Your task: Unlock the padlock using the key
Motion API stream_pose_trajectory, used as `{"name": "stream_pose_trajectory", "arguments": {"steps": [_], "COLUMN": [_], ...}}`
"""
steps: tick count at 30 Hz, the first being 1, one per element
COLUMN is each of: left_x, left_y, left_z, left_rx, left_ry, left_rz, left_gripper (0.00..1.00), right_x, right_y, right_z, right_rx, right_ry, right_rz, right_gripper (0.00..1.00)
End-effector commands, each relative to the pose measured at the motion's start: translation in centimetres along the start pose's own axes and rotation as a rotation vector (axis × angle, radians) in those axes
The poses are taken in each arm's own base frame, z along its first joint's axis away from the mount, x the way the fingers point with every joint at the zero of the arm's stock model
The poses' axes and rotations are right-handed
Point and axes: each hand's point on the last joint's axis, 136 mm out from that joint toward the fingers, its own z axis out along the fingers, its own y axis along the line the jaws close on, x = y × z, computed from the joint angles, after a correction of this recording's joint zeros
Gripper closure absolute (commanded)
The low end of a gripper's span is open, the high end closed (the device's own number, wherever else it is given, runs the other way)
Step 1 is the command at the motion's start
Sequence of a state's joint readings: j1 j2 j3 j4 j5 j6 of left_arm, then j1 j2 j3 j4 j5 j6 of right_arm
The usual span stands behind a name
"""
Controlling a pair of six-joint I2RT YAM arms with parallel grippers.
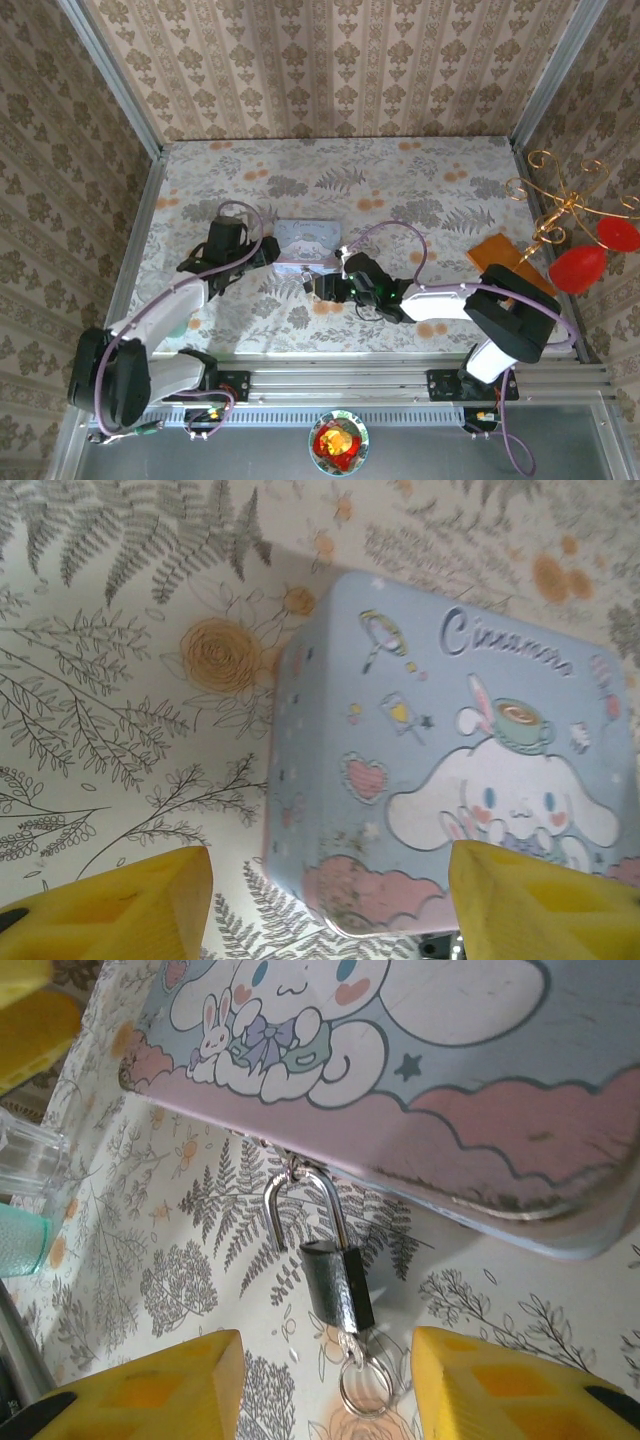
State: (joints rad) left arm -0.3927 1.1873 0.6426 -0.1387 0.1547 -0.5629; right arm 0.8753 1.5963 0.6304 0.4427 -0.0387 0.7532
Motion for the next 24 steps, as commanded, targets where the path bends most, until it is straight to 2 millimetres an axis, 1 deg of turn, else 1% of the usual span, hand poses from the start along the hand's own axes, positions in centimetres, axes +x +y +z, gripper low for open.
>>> {"name": "stream_pose_trajectory", "arguments": {"steps": [1, 6, 12, 19, 24], "left_x": [-0.6, -0.4, 0.3, 2.5, 3.6], "left_y": [-1.2, -1.9, -1.8, -0.5, 0.2], "left_z": [0.7, 2.4, 3.7, 4.9, 4.9], "left_rx": [0.075, 0.122, 0.148, 0.127, 0.093], "left_ry": [0.040, 0.088, 0.110, 0.165, 0.182], "left_rz": [0.040, 0.040, 0.024, -0.022, -0.027], "left_gripper": [0.34, 0.32, 0.32, 0.33, 0.34], "right_x": [0.8, 0.8, 0.8, 1.3, 1.5], "right_y": [-0.1, -0.8, -1.5, -1.5, -1.4], "right_z": [0.9, 1.8, 2.7, 4.0, 4.4], "right_rx": [0.026, 0.075, 0.114, 0.114, 0.108], "right_ry": [0.051, 0.068, 0.068, 0.094, 0.109], "right_rz": [0.016, 0.013, -0.012, -0.021, -0.027], "right_gripper": [0.52, 0.57, 0.58, 0.58, 0.61]}}
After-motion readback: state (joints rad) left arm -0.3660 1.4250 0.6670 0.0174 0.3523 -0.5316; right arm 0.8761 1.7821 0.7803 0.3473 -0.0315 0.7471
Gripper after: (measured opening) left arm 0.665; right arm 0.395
